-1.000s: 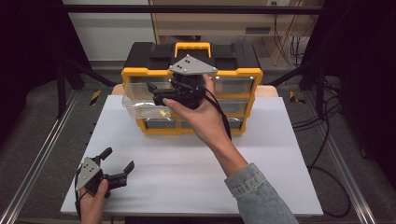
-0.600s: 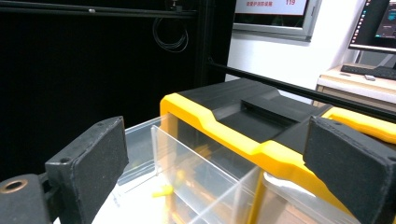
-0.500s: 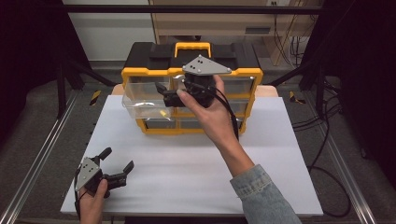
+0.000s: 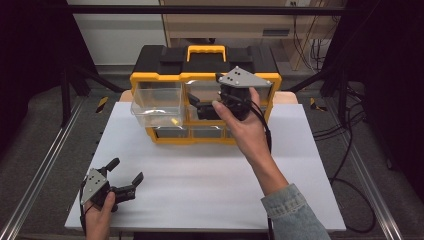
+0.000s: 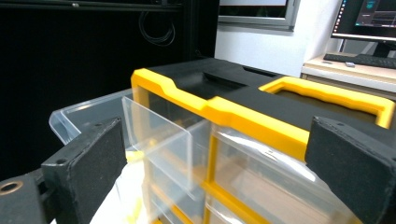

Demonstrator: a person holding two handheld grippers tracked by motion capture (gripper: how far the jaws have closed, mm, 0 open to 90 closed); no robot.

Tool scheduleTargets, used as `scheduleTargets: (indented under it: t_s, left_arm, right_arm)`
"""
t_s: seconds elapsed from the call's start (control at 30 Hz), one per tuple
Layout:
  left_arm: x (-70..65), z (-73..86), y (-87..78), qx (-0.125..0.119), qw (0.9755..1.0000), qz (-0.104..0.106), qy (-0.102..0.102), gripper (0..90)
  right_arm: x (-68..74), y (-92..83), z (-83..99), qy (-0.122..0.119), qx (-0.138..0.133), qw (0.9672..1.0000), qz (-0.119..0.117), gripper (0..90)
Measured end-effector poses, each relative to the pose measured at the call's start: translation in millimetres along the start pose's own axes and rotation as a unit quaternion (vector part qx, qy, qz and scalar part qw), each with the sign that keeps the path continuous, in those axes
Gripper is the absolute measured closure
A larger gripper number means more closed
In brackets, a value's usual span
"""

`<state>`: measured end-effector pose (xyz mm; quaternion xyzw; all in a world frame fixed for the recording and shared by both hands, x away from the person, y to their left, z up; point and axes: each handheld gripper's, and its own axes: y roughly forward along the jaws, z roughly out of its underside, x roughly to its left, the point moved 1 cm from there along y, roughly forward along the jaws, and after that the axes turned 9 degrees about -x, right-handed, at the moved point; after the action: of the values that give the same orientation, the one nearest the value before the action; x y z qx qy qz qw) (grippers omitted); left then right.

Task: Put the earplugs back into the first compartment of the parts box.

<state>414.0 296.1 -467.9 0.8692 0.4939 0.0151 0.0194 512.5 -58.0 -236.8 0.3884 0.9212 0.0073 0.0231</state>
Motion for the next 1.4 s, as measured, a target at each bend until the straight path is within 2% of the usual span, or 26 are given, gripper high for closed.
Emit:
scheduleTargets:
  t_s: [0.3, 0.6, 0.67, 0.93, 1.1, 1.4]
  left_arm:
    - [1.8, -0.3, -1.1, -0.002, 1.0000, -0.005, 0.000, 0.9]
    - [12.3, -1.4, -5.9, -0.008, 0.9998, -0.020, -0.006, 0.9]
    - [13.9, -1.9, -7.0, -0.006, 0.9997, -0.025, 0.001, 0.8]
    - [20.4, -1.9, -10.6, -0.010, 0.9993, -0.036, -0.004, 0.9]
    - [20.9, -1.6, -10.8, -0.009, 0.9993, -0.037, -0.004, 0.9]
    - [22.1, -1.9, -11.6, -0.012, 0.9993, -0.034, -0.003, 0.8]
  right_arm:
    - [-17.9, -26.6, 7.7, 0.000, 0.001, 0.9999, 0.014, 4.6]
    - [-43.6, -55.8, 22.0, 0.003, 0.002, 0.9990, 0.046, 4.8]
    - [-47.3, -61.6, 24.7, 0.000, 0.002, 0.9988, 0.050, 5.0]
    - [-62.8, -85.4, 30.5, 0.005, -0.005, 0.9979, 0.065, 5.0]
    - [-69.1, -94.4, 32.9, 0.006, -0.009, 0.9974, 0.071, 4.3]
    - [-79.0, -112.1, 46.9, 0.011, 0.002, 0.9963, 0.085, 3.0]
